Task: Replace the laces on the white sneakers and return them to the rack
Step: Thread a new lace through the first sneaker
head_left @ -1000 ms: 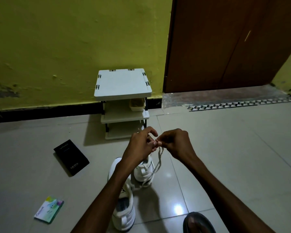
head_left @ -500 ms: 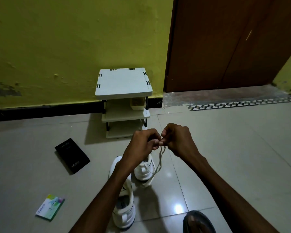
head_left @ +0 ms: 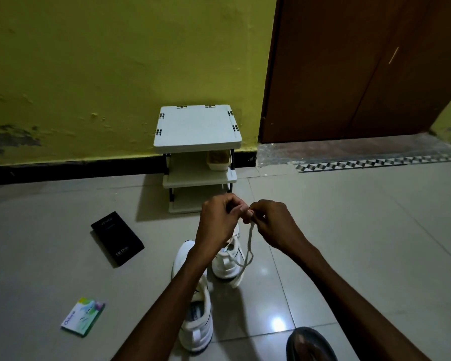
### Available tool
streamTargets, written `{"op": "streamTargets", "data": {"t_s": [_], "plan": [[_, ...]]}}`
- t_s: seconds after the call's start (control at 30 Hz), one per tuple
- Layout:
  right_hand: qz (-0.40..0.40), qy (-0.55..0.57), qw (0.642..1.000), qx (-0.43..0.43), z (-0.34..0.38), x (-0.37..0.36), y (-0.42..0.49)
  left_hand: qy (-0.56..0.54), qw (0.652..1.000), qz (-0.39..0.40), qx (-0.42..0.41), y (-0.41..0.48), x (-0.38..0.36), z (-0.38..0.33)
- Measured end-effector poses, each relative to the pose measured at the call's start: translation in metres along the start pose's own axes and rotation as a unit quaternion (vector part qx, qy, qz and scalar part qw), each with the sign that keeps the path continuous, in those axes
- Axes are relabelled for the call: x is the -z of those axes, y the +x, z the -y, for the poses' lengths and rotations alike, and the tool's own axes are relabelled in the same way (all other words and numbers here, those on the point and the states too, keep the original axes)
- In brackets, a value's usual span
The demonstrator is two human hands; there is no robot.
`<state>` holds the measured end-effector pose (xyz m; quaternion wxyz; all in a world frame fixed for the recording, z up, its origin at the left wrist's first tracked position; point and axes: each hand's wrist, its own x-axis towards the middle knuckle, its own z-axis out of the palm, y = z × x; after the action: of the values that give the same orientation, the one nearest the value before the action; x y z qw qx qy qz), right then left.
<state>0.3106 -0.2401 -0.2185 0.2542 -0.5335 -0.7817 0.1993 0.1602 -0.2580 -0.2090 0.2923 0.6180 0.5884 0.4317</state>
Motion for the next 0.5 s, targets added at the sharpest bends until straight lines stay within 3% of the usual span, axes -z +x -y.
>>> {"op": "streamTargets", "data": {"t_s": [0.27, 0.5], "plan": [[-0.047, 0.024, 0.998, 0.035, -0.023, -0.031, -0.005, 0.153, 0.983, -0.084, -0.052, 0.006, 0.005, 0.003], [-0.005, -0.127, 0.991, -0.048, -0.135, -0.081, -0.069, 0.181, 0.964, -0.183, -0.064, 0.026, 0.052, -0.003]]}}
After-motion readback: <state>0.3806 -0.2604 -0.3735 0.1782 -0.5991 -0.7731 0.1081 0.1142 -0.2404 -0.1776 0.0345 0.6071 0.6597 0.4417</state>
